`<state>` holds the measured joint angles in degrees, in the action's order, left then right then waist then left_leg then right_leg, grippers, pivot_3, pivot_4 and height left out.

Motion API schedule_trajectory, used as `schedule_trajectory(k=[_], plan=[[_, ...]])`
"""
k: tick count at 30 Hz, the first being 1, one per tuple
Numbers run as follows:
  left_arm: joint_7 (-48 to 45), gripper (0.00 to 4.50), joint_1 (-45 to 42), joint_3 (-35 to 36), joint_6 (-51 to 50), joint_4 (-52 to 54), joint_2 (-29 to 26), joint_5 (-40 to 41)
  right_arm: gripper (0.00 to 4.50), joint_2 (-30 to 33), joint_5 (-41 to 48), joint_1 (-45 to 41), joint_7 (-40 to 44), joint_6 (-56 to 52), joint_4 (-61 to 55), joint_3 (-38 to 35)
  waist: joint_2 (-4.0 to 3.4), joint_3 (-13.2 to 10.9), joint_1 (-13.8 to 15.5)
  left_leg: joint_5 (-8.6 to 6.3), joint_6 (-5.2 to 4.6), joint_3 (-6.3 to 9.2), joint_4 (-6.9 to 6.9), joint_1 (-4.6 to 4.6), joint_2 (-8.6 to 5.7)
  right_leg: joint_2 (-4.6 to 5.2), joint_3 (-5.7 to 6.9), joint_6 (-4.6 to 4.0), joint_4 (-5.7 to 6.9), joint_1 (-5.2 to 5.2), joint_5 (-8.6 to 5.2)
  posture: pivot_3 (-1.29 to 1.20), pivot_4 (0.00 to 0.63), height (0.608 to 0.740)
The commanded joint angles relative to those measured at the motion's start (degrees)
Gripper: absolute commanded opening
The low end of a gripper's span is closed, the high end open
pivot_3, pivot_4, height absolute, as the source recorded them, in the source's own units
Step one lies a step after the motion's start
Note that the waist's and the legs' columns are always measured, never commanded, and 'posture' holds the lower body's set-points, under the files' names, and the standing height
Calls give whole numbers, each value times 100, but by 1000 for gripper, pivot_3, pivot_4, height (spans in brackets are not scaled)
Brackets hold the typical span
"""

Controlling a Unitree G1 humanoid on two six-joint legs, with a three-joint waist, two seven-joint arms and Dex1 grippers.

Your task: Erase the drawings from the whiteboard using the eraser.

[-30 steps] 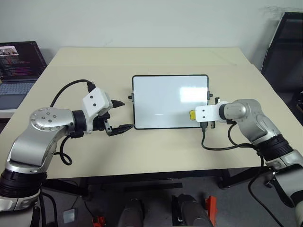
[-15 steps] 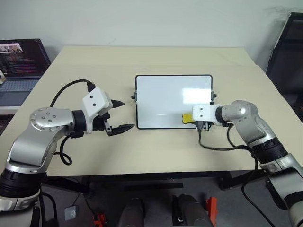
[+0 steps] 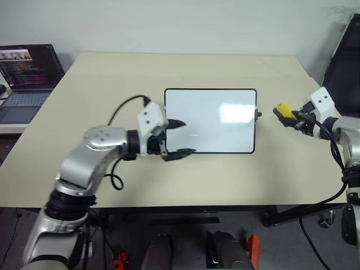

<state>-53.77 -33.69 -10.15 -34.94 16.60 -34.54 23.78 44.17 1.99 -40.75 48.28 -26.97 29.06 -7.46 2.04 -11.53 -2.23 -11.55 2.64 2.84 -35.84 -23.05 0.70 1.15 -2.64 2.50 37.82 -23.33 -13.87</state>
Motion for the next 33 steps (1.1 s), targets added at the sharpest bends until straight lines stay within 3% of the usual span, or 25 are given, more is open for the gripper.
schedule_trajectory(k=[1,9,20,30,33], plan=[[108,4500,-293,-240,140,-282,397,-126,1112,34,-176,-84,-543,-121,282,29,-1,1,-14,0,0,0,0,2,1,-2,0,0,2,0,0,0,150,740],[-19,4500,-529,-701,362,-663,957,-424,1112,126,-403,-431,-1146,-205,1631,216,-2,1,-67,0,0,-4,-2,3,-2,-2,-6,2,1,2,1,0,150,740],[7,4500,-283,-597,234,-429,887,-423,1112,244,-532,-907,-998,189,2693,397,-3,1,-104,0,0,-4,-2,4,-2,-2,-7,3,2,4,1,0,150,740],[126,4500,-156,-535,149,-293,830,-404,4382,282,-621,-1235,-917,372,3052,505,-3,1,-104,0,0,-2,-3,5,-3,-2,-6,4,2,5,1,0,150,740],[184,4500,-62,-461,192,-249,798,-426,4447,334,-636,-1286,-824,399,2843,565,-3,1,-103,0,0,-3,-3,5,-3,-2,-7,4,2,5,1,0,150,740]])
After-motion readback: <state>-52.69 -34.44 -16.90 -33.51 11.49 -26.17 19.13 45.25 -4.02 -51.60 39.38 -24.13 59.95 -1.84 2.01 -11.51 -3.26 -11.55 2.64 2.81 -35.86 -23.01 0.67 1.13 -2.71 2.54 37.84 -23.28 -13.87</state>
